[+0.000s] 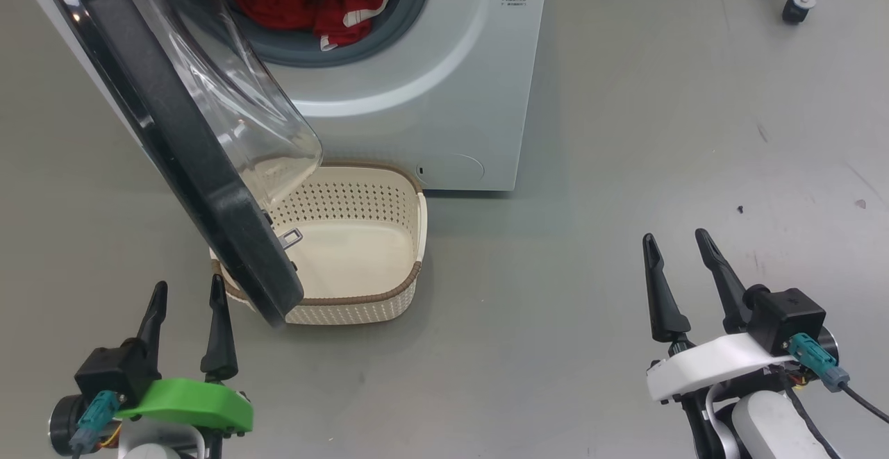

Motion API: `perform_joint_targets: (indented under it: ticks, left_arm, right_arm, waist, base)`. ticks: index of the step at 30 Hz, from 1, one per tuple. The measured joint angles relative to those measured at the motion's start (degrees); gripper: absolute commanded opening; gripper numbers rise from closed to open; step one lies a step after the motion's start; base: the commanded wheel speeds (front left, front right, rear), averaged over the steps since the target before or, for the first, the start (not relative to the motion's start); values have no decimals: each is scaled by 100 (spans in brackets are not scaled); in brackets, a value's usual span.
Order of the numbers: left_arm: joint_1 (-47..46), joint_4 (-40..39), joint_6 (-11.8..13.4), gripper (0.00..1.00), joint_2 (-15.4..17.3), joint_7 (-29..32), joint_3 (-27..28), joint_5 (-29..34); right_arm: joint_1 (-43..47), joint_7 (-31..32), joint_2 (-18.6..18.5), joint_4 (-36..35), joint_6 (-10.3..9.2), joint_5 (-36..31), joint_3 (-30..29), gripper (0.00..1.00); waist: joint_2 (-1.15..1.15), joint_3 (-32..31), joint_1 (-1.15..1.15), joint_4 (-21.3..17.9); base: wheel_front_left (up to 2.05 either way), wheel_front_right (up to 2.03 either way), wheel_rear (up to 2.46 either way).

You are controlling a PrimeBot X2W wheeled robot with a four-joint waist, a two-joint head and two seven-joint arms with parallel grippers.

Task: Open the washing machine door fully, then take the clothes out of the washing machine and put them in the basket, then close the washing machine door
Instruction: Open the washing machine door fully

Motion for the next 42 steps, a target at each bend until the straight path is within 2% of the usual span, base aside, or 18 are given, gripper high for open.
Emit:
perform_joint_targets:
  ticks: [24, 36, 37, 39, 40, 42]
  left_arm:
    - [-2, 86, 0, 100, 0, 0, 0, -10]
    - [-2, 89, 0, 100, 0, 0, 3, -9]
    - [-3, 88, 0, 72, 0, 0, 3, -9]
    - [-3, 88, 0, 10, 0, 0, 3, -9]
    - [-3, 89, -1, 0, 0, 0, 1, -7]
    - [-3, 90, -47, 0, 0, 0, -8, 30]
  right_arm:
    - [161, 0, 202, 76, 254, -201, -211, 100]
    - [200, 0, 270, 152, 320, -293, -309, 100]
    - [200, 0, 278, 153, 345, -294, -320, 100]
    - [200, 0, 301, 156, 353, -296, -344, 100]
    - [200, 0, 314, 162, 370, -298, -356, 100]
    - [201, 0, 332, 168, 380, -312, -374, 100]
  waist:
    - [0, -22, 0, 53]
    - [0, -25, 0, 52]
    - [0, -25, 0, 52]
    - [0, -23, 0, 52]
    - [0, -22, 0, 51]
    - [0, -21, 0, 52]
  base:
    - [0, 0, 0]
    - [0, 0, 0]
    - [0, 0, 0]
    - [0, 0, 0]
    - [0, 0, 0]
    - [0, 0, 0]
